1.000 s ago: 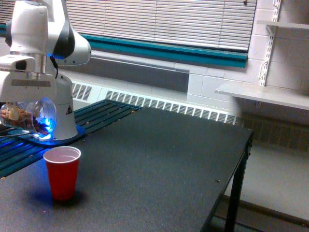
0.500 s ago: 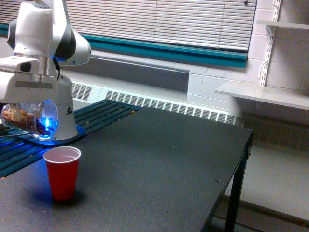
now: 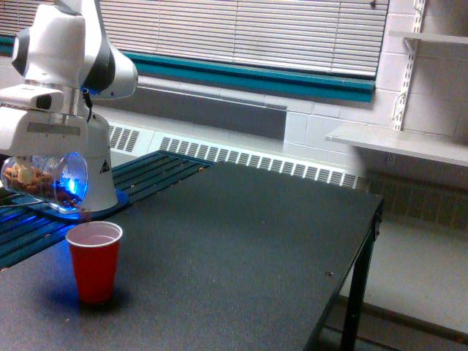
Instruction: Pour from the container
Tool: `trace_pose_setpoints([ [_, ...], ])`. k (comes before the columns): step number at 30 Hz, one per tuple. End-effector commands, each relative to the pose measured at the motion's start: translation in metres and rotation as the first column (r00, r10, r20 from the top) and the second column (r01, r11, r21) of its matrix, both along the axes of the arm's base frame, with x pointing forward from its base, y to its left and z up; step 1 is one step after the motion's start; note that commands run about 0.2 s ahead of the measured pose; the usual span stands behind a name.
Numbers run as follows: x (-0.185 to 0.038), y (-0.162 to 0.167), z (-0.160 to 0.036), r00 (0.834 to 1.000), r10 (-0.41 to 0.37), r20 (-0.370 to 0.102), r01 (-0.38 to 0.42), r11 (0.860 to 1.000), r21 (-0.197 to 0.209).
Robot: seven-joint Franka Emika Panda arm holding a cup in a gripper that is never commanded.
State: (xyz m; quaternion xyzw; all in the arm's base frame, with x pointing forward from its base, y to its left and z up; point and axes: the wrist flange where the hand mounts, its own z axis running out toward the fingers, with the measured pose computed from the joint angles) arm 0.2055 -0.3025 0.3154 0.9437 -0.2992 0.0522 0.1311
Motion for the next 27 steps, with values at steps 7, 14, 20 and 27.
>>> trace_pose_setpoints([
  [7, 0.004, -0.003, 0.002, 1.0, -0.023, -0.005, 0.023, 1.0, -0.021],
  [14, 0.007, -0.003, 0.001, 1.0, -0.015, -0.018, 0.014, 0.999, -0.028],
  [20, 0.007, -0.003, 0.001, 0.999, -0.011, -0.03, 0.01, 0.999, -0.037],
  [27, 0.011, -0.001, 0.001, 0.999, -0.004, -0.036, 0.003, 0.999, -0.04],
])
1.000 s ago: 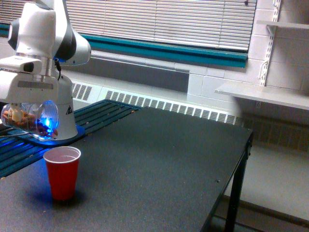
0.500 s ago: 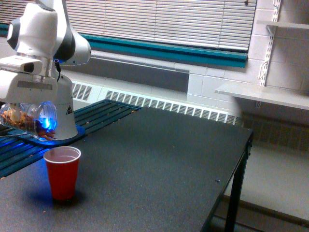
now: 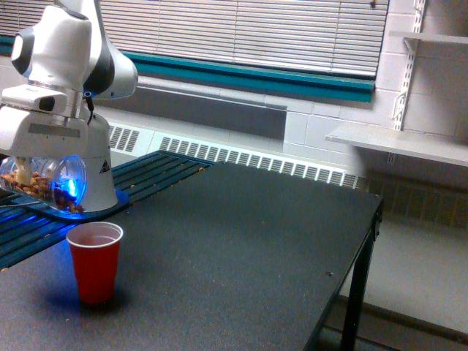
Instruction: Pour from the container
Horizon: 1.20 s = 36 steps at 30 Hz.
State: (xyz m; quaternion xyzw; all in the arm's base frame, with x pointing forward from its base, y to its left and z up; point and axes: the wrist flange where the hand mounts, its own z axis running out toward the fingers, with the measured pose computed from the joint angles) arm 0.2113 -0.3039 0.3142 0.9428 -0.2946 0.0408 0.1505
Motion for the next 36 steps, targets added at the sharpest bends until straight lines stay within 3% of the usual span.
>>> trace_pose_setpoints([
  [1, 0.0062, 0.001, 0.0023, 1.0, -0.004, -0.004, 0.004, 1.0, -0.01],
  [36, 0.0148, 0.0057, 0.0055, 0.997, 0.024, -0.068, -0.028, 0.998, -0.054],
])
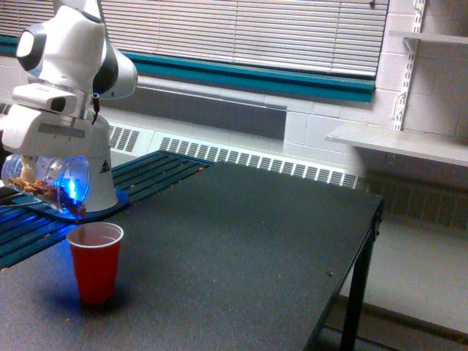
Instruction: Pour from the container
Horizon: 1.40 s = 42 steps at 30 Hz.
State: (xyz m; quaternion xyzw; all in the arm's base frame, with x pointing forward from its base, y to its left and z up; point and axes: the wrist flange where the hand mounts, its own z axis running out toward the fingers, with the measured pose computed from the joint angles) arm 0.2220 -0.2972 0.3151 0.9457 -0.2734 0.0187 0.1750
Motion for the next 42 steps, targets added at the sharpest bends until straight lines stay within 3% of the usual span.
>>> trace_pose_setpoints([
  [1, 0.004, -0.001, 0.004, 1.0, -0.006, -0.006, 0.006, 1.0, -0.021],
  [42, 0.017, 0.004, 0.012, 0.997, 0.011, -0.078, -0.016, 0.998, -0.065],
])
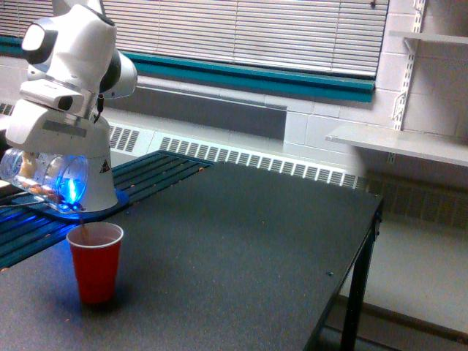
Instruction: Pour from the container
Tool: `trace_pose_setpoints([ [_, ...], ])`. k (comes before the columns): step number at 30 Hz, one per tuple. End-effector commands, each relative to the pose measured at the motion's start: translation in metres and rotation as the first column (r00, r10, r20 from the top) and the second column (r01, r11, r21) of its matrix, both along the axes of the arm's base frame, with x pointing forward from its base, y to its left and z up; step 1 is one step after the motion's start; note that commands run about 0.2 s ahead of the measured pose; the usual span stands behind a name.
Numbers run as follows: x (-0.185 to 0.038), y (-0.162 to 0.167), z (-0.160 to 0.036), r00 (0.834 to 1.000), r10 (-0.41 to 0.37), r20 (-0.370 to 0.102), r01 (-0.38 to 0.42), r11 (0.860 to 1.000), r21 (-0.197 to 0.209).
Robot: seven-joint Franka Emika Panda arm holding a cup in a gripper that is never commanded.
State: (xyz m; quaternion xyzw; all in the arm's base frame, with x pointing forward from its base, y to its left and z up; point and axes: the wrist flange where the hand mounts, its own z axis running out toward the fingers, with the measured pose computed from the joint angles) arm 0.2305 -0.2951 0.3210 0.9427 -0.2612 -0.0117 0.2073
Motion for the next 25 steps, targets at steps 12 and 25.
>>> trace_pose_setpoints([
  [12, 0.0127, 0.0022, 0.0122, 0.999, 0.017, -0.03, -0.018, 0.999, -0.038],
  [25, 0.0154, 0.0083, 0.0121, 0.999, 0.025, -0.026, -0.025, 1.0, -0.016],
])
